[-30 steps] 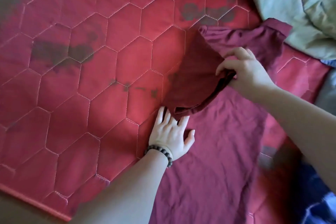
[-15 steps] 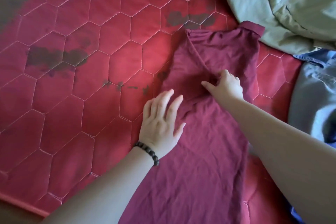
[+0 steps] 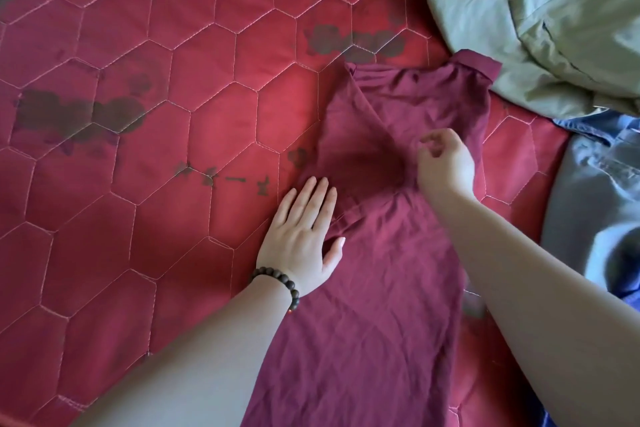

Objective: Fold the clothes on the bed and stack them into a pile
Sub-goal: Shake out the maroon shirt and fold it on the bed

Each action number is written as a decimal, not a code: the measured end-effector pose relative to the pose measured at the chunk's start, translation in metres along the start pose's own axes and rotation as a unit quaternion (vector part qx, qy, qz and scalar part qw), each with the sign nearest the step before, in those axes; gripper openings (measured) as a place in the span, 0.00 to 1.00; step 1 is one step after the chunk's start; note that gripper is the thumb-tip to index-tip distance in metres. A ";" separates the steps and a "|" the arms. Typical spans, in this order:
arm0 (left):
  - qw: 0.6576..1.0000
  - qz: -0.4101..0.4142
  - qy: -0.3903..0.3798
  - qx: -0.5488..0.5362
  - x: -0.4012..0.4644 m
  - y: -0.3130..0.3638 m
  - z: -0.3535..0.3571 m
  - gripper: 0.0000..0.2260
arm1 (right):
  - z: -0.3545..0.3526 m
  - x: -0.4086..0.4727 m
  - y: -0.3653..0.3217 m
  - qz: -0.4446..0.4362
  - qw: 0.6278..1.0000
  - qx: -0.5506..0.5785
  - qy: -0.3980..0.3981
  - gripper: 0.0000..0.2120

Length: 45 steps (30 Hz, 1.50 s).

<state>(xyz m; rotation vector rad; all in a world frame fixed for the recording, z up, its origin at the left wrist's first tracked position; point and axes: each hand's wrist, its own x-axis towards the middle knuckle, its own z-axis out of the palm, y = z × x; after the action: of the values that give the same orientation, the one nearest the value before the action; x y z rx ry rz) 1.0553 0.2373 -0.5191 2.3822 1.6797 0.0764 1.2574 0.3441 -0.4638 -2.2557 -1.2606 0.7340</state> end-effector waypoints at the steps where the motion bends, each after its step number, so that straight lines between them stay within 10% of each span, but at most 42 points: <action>1: 1.000 -0.002 0.000 -0.001 0.000 0.000 0.001 0.31 | -0.004 0.002 0.003 0.002 1.000 -0.002 -0.003 0.06; 7: 1.000 -0.007 0.002 0.007 0.002 0.001 0.001 0.32 | -0.007 0.006 0.014 -0.042 0.977 -0.069 -0.197 0.13; 12: 1.000 -0.008 0.010 0.010 0.003 0.001 0.003 0.32 | 0.001 -0.001 0.011 -0.061 0.981 -0.105 -0.153 0.12; 17: 1.000 -0.008 0.011 0.015 0.004 0.001 0.004 0.32 | 0.010 -0.010 0.001 0.069 0.986 0.083 -0.124 0.10; 22: 1.000 -0.008 0.013 0.017 0.004 0.001 0.004 0.32 | 0.006 -0.008 -0.006 0.198 0.904 0.341 -0.165 0.20; 29: 1.000 -0.007 0.003 0.016 0.003 0.001 0.003 0.32 | -0.011 -0.004 0.004 0.015 0.998 -0.054 0.004 0.09; 32: 1.000 -0.009 -0.008 0.018 0.004 0.001 0.002 0.32 | 0.003 -0.022 0.001 -0.225 0.970 -0.090 0.010 0.12; 35: 1.000 -0.011 -0.015 0.020 0.004 0.003 0.001 0.32 | 0.034 -0.039 -0.001 -0.412 0.891 -0.122 -0.145 0.23; 45: 1.000 -0.013 -0.009 -0.005 0.004 0.002 0.002 0.32 | 0.083 0.024 -0.018 -0.384 0.847 -0.340 -0.140 0.36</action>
<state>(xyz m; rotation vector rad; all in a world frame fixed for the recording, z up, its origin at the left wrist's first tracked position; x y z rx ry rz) 1.0586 0.2405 -0.5206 2.3451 1.6985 0.0592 1.2033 0.3842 -0.5216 -1.8051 -2.6699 0.3189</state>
